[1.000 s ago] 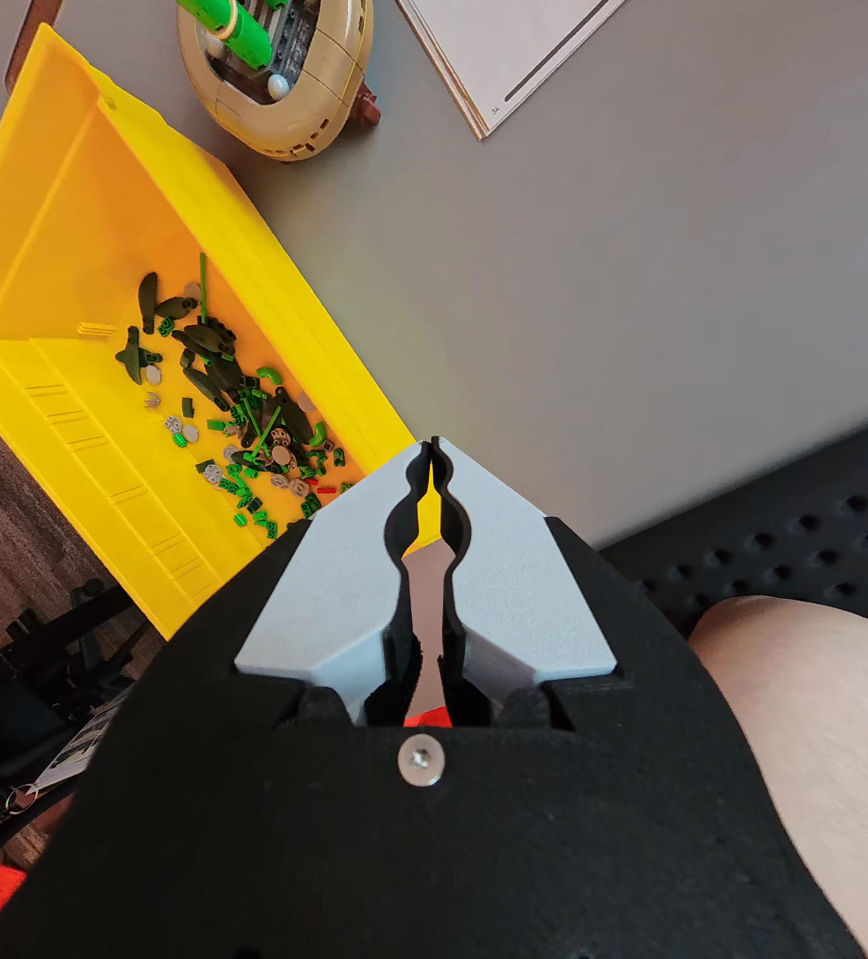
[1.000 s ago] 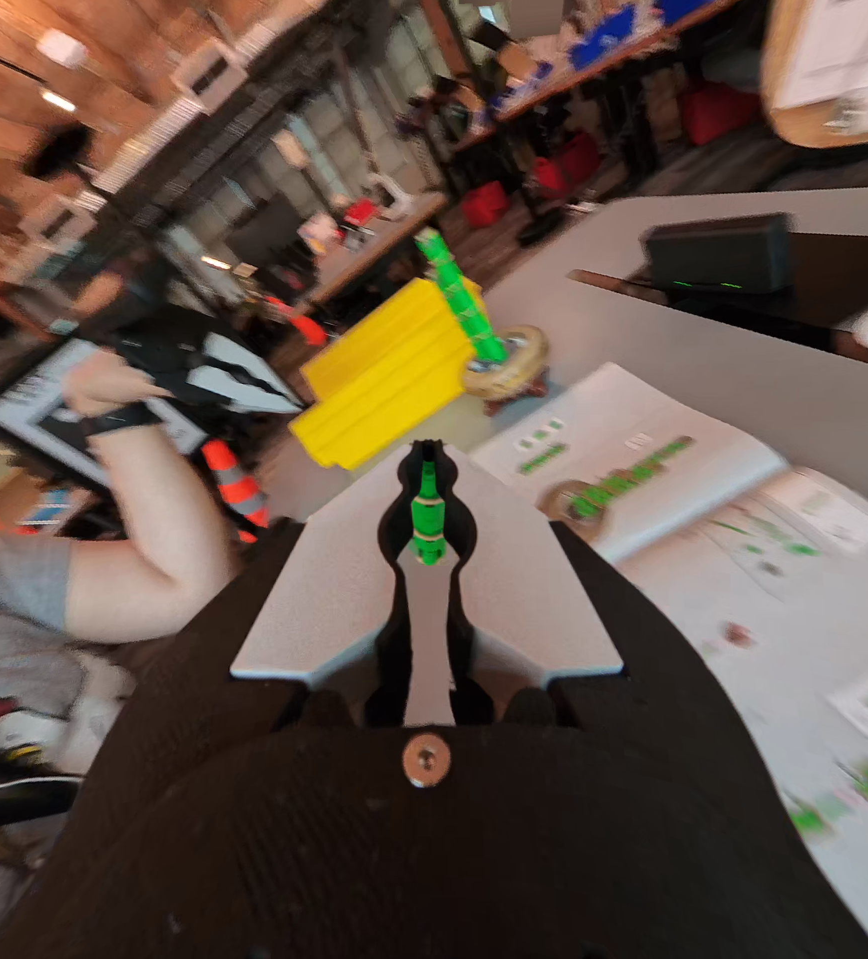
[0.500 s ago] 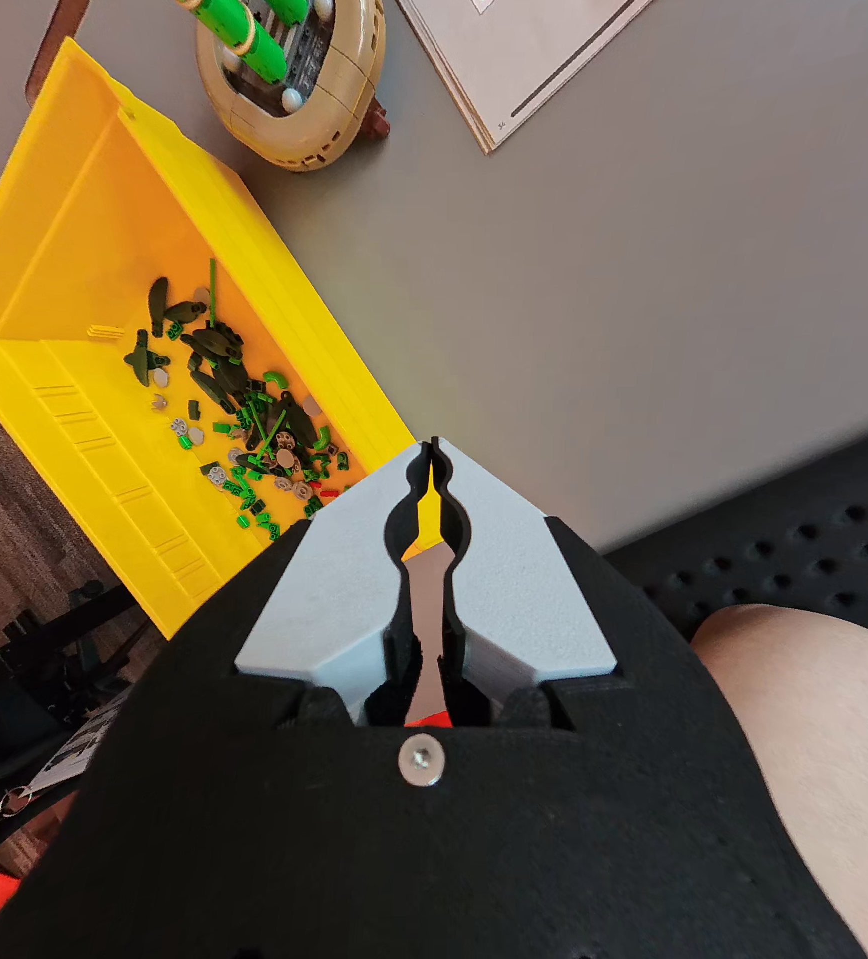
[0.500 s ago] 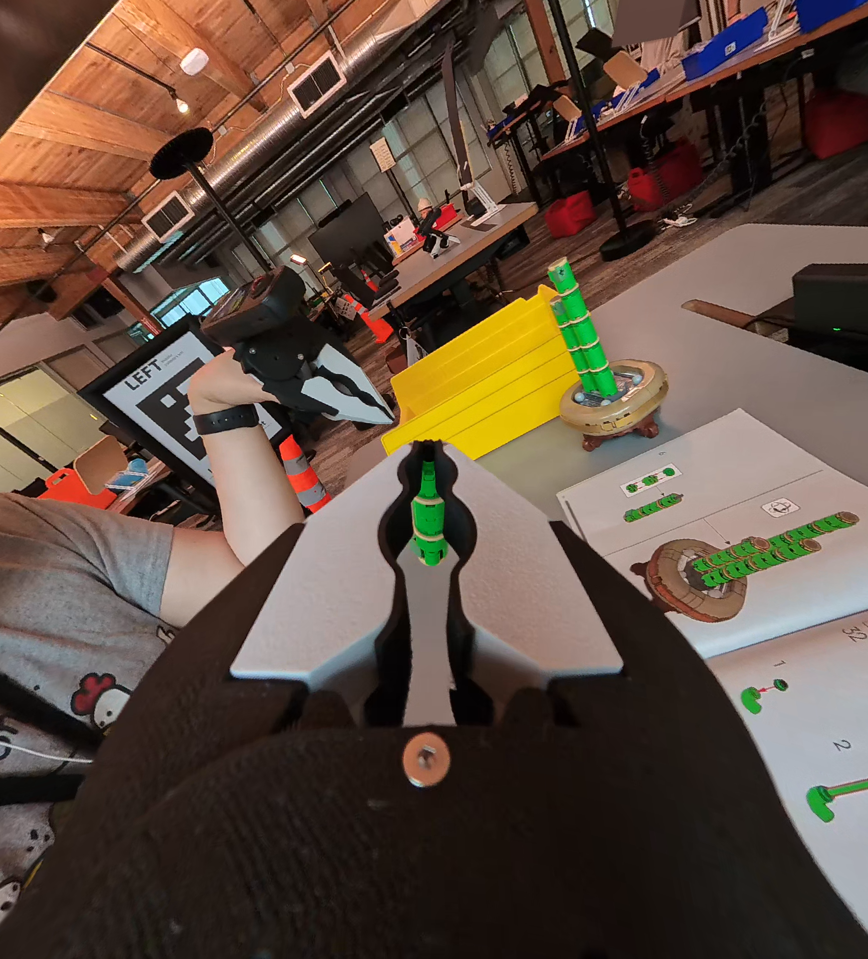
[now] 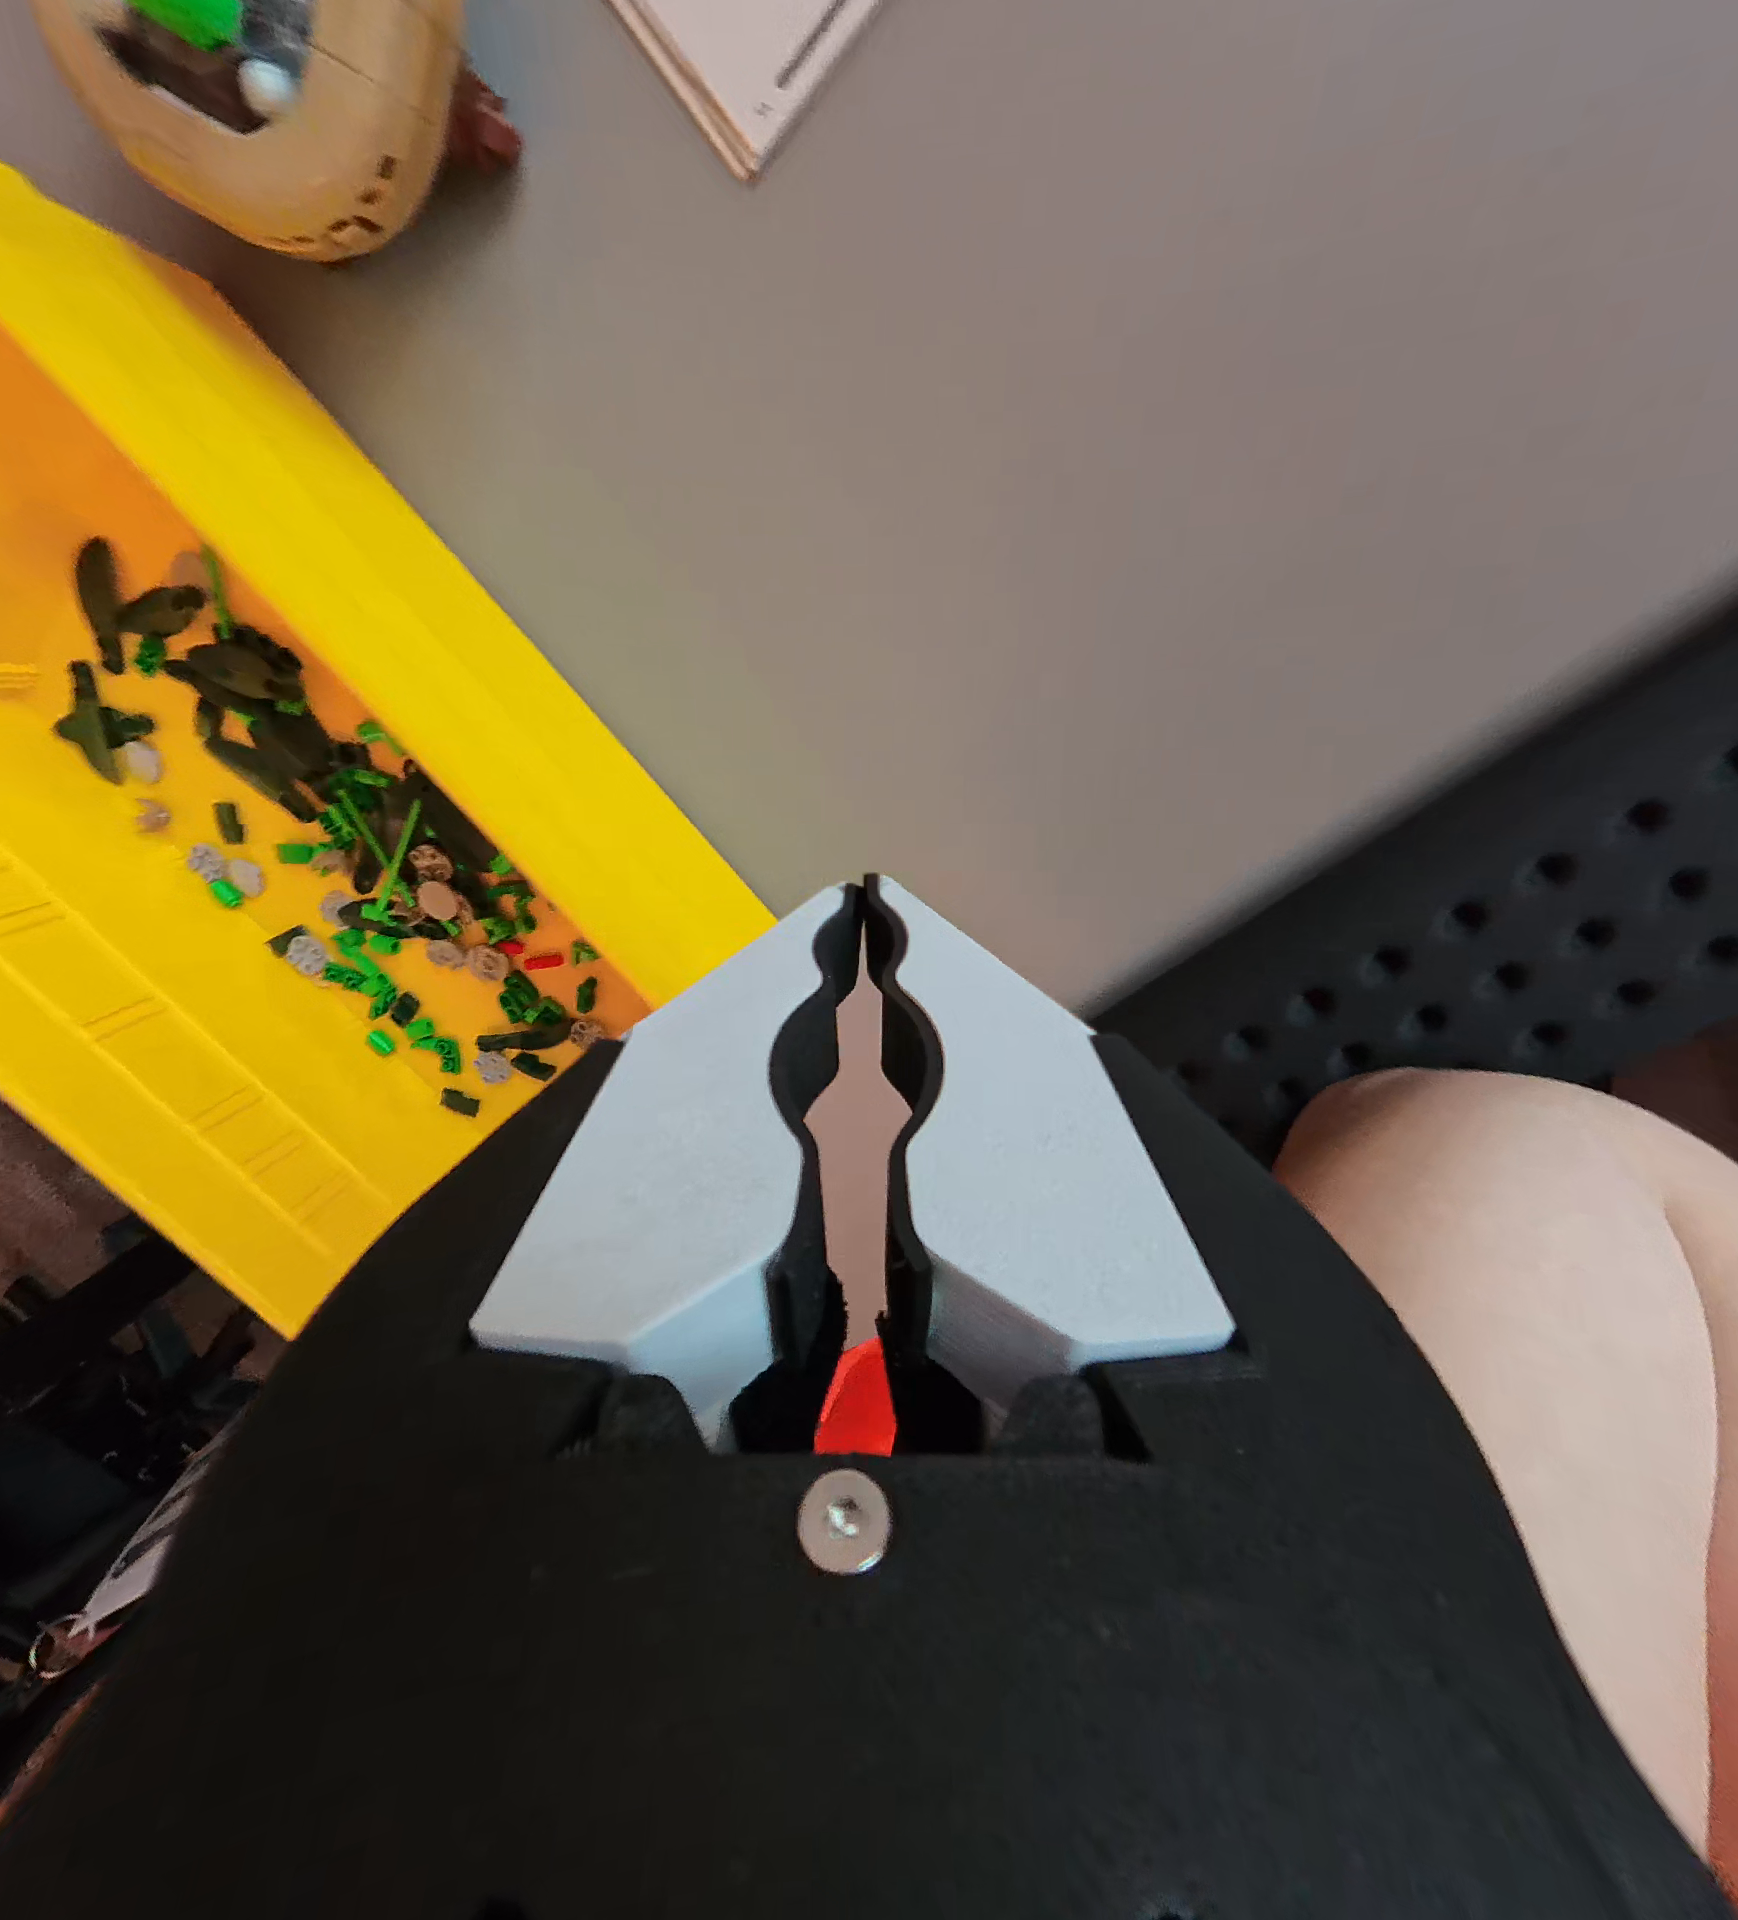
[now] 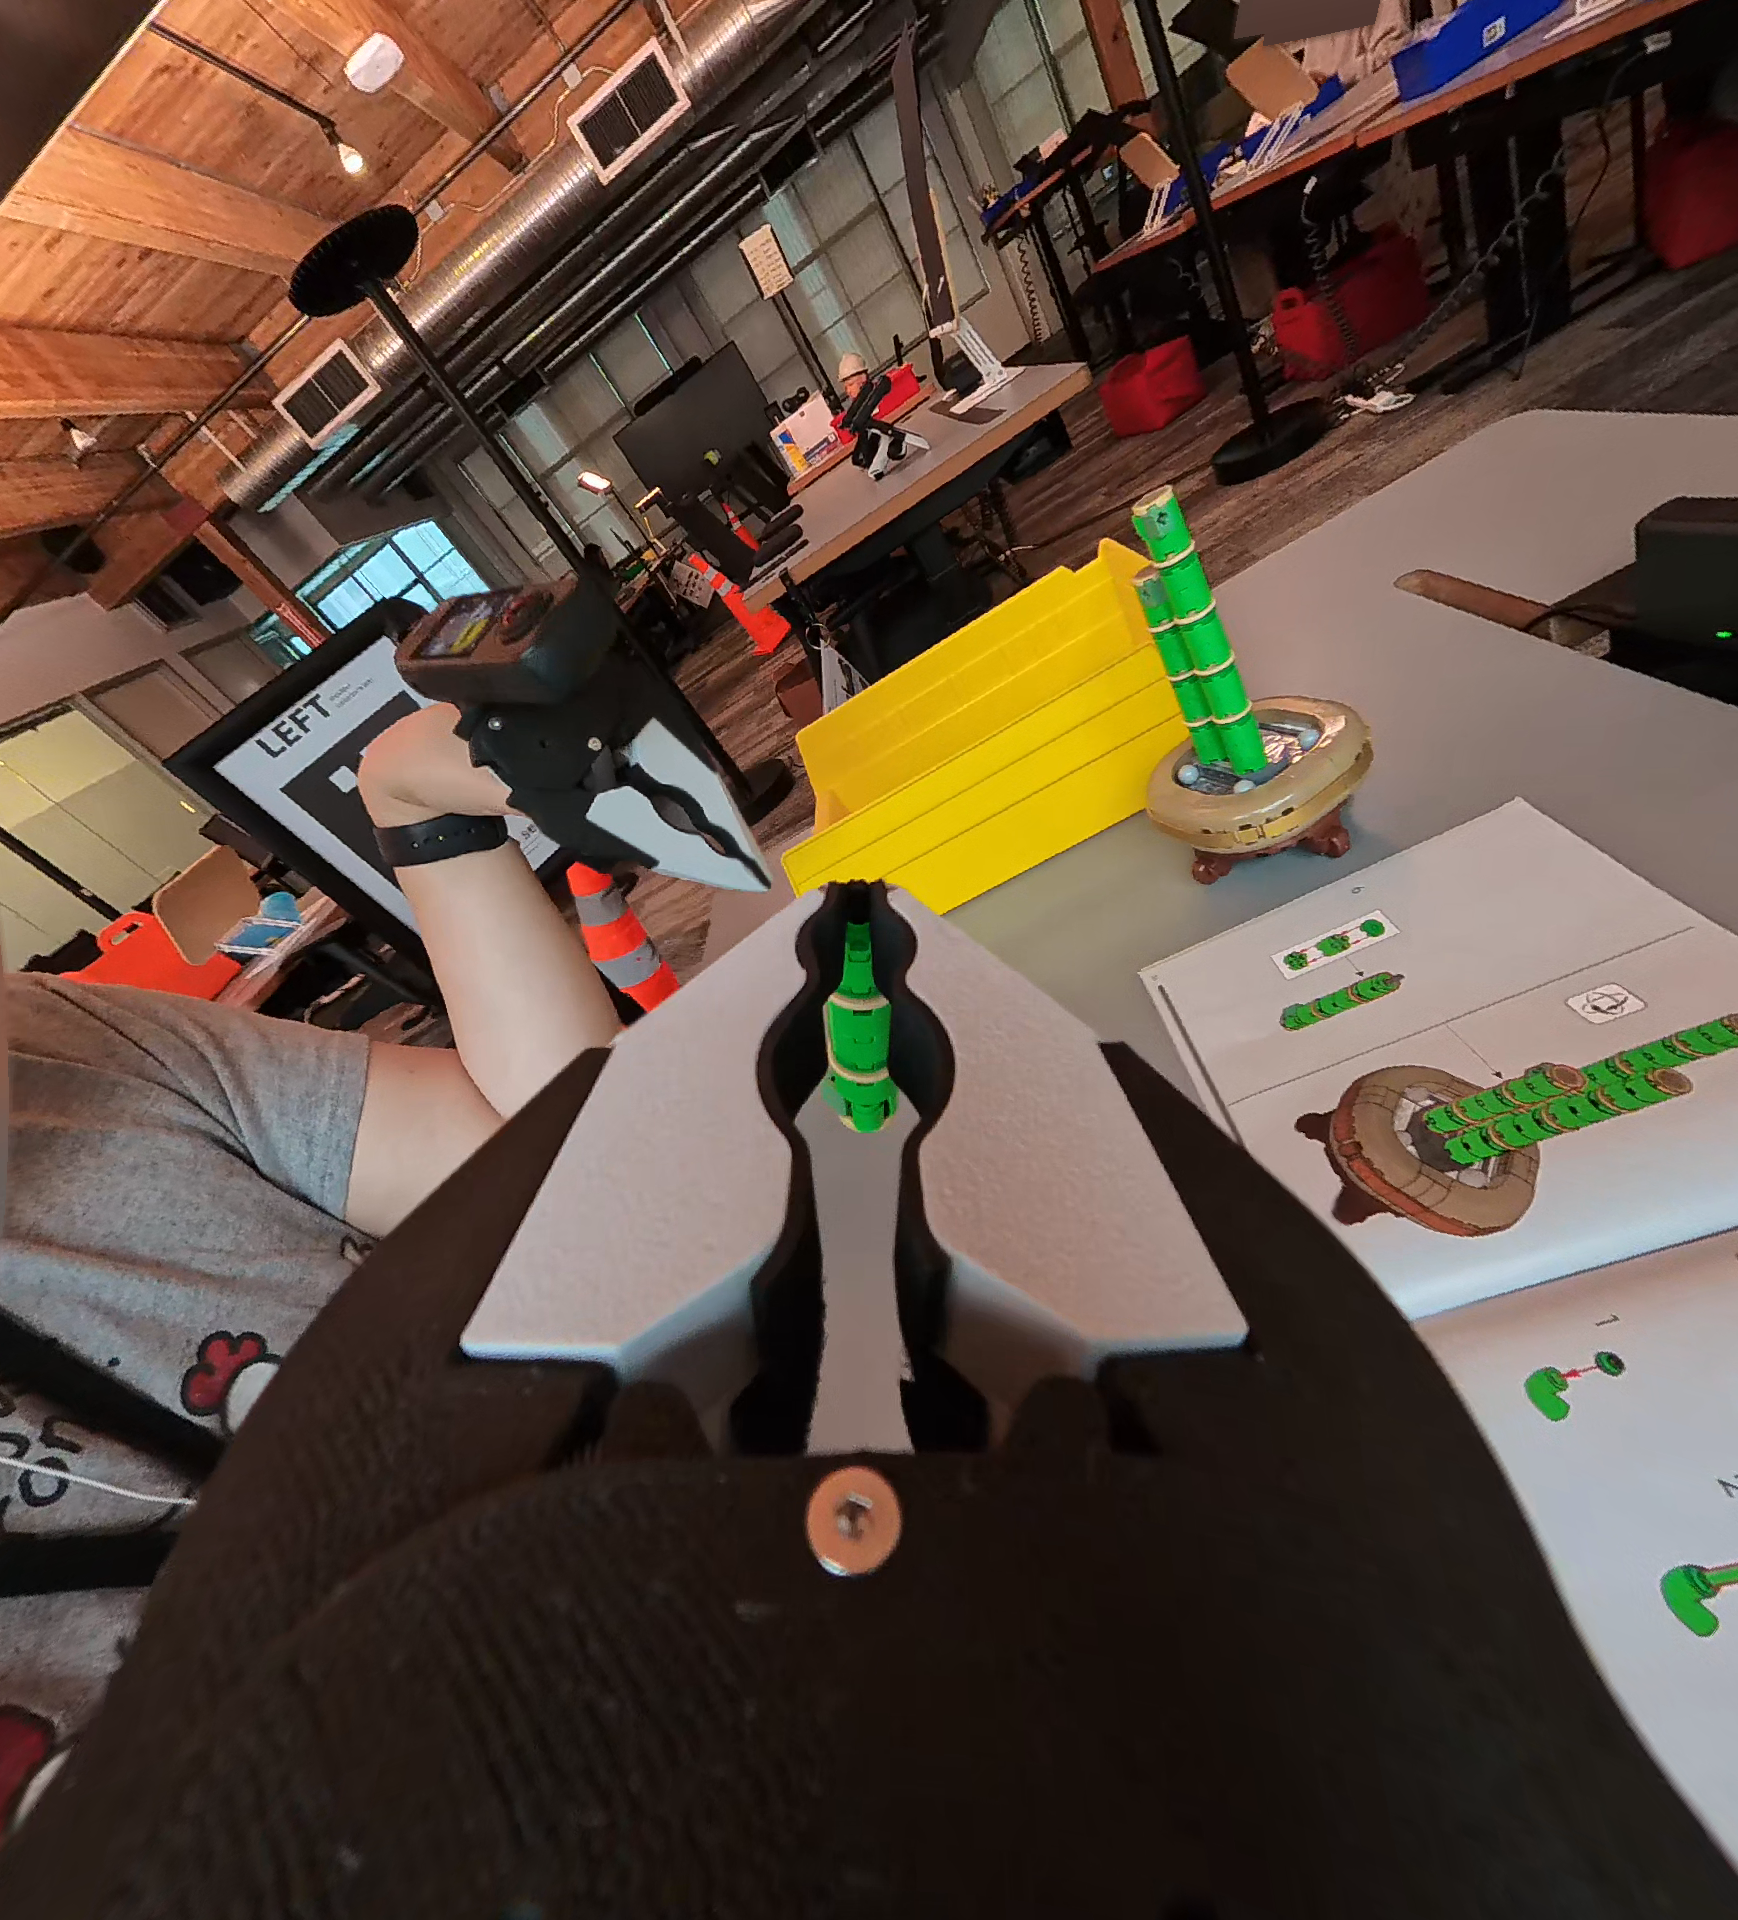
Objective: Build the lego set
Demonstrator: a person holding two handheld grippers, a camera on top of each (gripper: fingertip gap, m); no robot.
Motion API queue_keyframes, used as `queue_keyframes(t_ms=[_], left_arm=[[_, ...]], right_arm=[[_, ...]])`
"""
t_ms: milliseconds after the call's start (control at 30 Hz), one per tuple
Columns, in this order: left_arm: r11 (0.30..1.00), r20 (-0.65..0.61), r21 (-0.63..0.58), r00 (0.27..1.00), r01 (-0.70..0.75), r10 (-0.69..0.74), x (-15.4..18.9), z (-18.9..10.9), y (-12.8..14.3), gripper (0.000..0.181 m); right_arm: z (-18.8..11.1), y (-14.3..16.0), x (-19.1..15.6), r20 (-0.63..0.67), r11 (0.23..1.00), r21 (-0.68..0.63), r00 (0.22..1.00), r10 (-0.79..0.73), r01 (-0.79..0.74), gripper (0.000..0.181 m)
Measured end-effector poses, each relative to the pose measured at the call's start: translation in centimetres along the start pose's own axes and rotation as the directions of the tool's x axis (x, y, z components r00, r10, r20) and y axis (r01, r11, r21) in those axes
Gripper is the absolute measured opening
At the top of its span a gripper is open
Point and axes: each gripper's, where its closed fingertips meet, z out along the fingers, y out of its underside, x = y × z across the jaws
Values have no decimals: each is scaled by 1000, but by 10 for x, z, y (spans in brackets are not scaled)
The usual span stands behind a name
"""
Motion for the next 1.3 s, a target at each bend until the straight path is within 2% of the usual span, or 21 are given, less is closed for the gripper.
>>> queue_keyframes(t_ms=[200, 667, 1300], left_arm=[[1000, -47, -21, 999, -6, 5, 7, 3, -1, 0], [999, -80, -43, 996, 22, -26, 9, 5, 3, 0], [999, -74, -42, 997, 32, -35, 7, 4, 5, 0]], right_arm=[[-1, -1, -4, 109, 985, 23, 980, 169, -172, 3], [-3, 4, 7, 63, 988, 8, 987, 150, -151, 3], [-19, -8, 6, -8, 997, 37, 997, 71, -71, 3]])
